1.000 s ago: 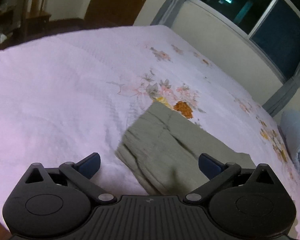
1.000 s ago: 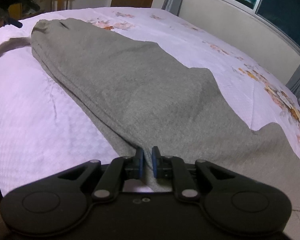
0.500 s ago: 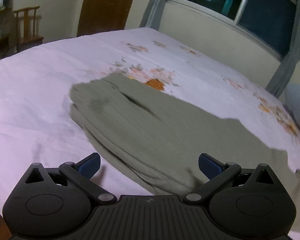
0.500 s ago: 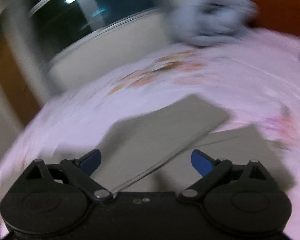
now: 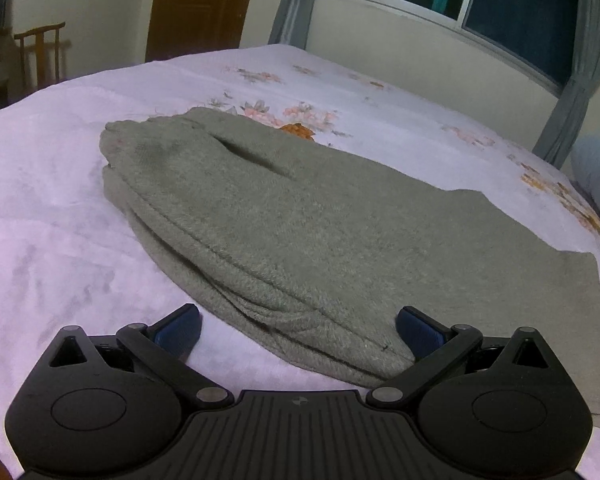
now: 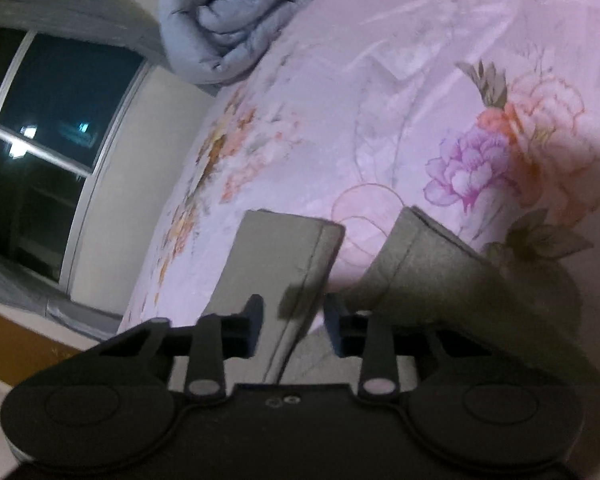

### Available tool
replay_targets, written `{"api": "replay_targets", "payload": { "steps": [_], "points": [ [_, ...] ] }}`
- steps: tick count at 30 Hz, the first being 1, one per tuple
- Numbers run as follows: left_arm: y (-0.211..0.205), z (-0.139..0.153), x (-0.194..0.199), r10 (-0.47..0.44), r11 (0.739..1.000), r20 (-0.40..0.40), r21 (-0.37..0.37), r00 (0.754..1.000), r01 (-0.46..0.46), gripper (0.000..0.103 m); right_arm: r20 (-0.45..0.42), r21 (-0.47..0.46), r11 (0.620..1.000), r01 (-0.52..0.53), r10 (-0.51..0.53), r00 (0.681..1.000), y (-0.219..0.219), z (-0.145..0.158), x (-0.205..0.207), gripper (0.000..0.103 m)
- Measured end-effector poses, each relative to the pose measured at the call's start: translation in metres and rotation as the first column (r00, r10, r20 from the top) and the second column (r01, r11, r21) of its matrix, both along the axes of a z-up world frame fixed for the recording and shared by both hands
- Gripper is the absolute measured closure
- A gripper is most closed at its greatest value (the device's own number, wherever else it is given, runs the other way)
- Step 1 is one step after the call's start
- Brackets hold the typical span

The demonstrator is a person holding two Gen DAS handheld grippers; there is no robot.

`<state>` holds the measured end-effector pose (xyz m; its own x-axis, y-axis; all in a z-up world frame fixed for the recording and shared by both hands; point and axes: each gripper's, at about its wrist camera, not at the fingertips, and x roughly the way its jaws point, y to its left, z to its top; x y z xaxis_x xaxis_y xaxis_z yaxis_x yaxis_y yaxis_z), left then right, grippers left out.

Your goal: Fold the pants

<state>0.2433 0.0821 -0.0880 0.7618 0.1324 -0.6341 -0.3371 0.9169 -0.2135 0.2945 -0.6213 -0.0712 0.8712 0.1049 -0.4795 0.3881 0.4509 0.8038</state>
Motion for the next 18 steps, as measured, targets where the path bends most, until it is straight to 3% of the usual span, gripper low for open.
{"api": "replay_targets", "payload": {
  "steps": [4, 6, 7, 12, 18],
  "points": [
    [0.000, -0.002, 0.003, 0.002, 1.000, 0.000, 0.001, 1.000, -0.002, 0.000, -0.011, 0.013, 1.000, -0.002, 0.002, 1.000, -0.003, -0.004, 0.018, 0.089],
    [0.001, -0.002, 0.005, -0.002, 1.000, -0.004, 0.002, 1.000, 0.002, 0.000, -0.022, 0.000, 1.000, 0.002, -0.002, 1.000, -0.002, -0.003, 0.022, 0.103],
    [0.002, -0.002, 0.006, -0.007, 1.000, -0.009, 0.000, 1.000, 0.007, 0.000, -0.020, -0.012, 1.000, -0.002, 0.002, 1.000, 0.000, 0.000, 0.022, 0.103],
    [0.006, 0.000, 0.014, -0.066, 0.998, -0.076, 0.002, 0.995, 0.066, 0.000, 0.033, -0.129, 0.991, -0.040, 0.045, 0.998, 0.012, 0.043, 0.002, 0.103],
    [0.017, 0.004, 0.030, -0.144, 0.989, -0.159, -0.059, 0.977, 0.136, 0.000, 0.106, -0.228, 0.973, -0.035, 0.060, 0.993, 0.018, 0.097, -0.058, 0.103]
  ]
}}
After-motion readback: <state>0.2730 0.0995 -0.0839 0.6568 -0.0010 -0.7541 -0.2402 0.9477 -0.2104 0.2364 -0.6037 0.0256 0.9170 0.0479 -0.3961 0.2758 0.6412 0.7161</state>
